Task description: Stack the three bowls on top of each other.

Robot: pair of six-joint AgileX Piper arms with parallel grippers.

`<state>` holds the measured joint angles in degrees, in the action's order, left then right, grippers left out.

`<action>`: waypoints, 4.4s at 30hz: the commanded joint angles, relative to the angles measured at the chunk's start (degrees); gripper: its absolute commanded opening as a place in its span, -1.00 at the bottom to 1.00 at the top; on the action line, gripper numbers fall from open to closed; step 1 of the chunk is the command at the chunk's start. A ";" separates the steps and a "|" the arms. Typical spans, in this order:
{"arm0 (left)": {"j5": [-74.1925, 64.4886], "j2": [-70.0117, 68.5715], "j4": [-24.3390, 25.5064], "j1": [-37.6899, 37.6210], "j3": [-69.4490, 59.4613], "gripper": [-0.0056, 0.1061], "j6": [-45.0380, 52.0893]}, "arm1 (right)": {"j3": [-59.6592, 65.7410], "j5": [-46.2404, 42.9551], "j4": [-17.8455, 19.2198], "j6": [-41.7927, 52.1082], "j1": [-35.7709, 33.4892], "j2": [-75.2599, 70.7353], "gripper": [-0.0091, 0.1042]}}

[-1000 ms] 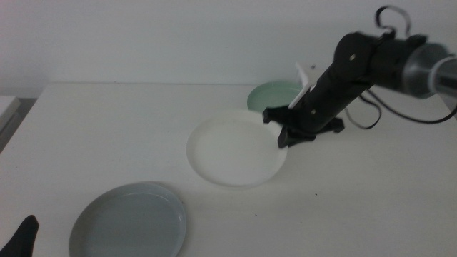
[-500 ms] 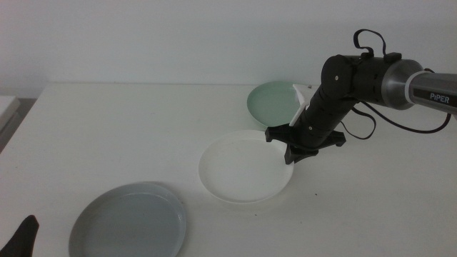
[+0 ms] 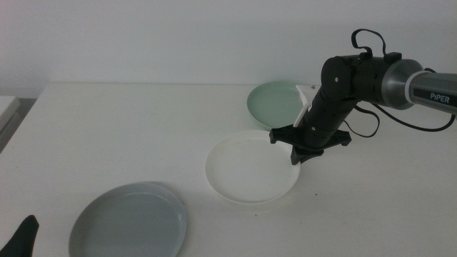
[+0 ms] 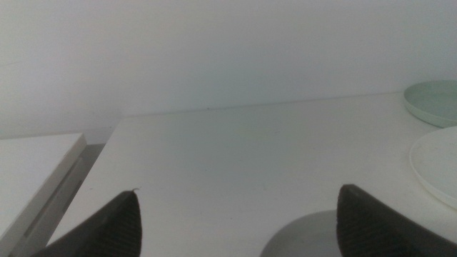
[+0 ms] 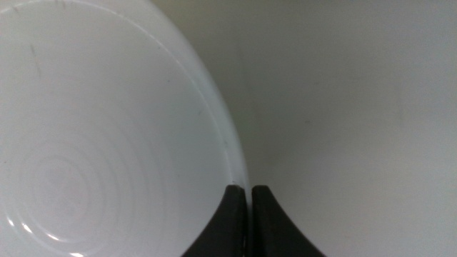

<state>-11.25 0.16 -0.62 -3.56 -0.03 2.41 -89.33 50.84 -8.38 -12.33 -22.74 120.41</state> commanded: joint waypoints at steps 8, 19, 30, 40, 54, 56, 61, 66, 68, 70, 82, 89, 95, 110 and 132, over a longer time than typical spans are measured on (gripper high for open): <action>0.76 -0.16 -0.19 0.04 0.03 0.78 -0.23 | -0.42 0.40 3.57 -2.03 -0.01 -0.04 -0.88; 0.76 -0.16 -0.19 0.04 0.03 0.78 -0.23 | -1.03 0.88 3.57 -2.00 -0.01 -0.79 0.09; 0.76 -0.16 -0.19 0.04 0.03 0.78 -0.23 | -23.29 5.51 11.86 -2.72 5.71 2.16 0.39; 0.76 -0.16 -0.19 0.04 0.03 0.78 -0.23 | -50.35 12.66 10.11 -1.05 10.91 23.57 0.38; 0.76 -0.16 -0.19 0.04 0.03 0.78 -0.23 | -52.42 8.46 11.81 -3.92 10.91 31.65 -0.36; 0.76 -0.16 -0.19 0.04 0.03 0.78 -0.23 | -52.42 5.82 11.79 -4.33 11.07 31.65 -0.69; 0.76 -0.16 -0.19 0.04 0.03 0.78 -0.23 | -52.42 2.33 11.09 -4.30 11.41 30.48 -0.88; 0.76 -0.16 -0.19 0.04 0.03 0.78 -0.23 | -52.42 2.33 10.87 -0.87 11.41 22.02 -0.88; 0.76 -0.16 -0.19 0.04 0.03 0.78 -0.23 | -52.30 3.24 9.89 2.01 11.05 17.00 -0.88; 0.76 -0.16 -0.19 0.04 0.03 0.78 -0.23 | -52.30 5.65 8.38 4.96 10.46 12.87 -0.88; 0.76 -0.16 -0.19 0.04 0.03 0.78 -0.23 | -3.76 -15.55 7.20 2.78 -2.62 -16.24 -0.88; 0.76 -0.16 -0.19 0.04 0.03 0.78 -0.23 | 22.88 -34.74 8.71 -9.69 -4.04 -25.21 -0.88; 0.76 -0.16 -0.19 0.04 0.03 0.78 -0.23 | 26.12 -35.58 8.84 -9.88 -4.04 -21.96 -0.88; 0.76 -0.16 -0.19 0.04 0.03 0.78 -0.23 | 26.12 -37.34 9.94 -12.18 -3.83 -15.95 -0.88; 0.76 -0.16 -0.19 0.04 0.03 0.78 -0.23 | 26.12 -37.56 19.43 -21.26 -3.50 -14.35 -0.88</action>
<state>-11.25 0.16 -0.62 -3.56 -0.03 2.41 -63.35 14.29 10.41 -33.02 -26.79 106.14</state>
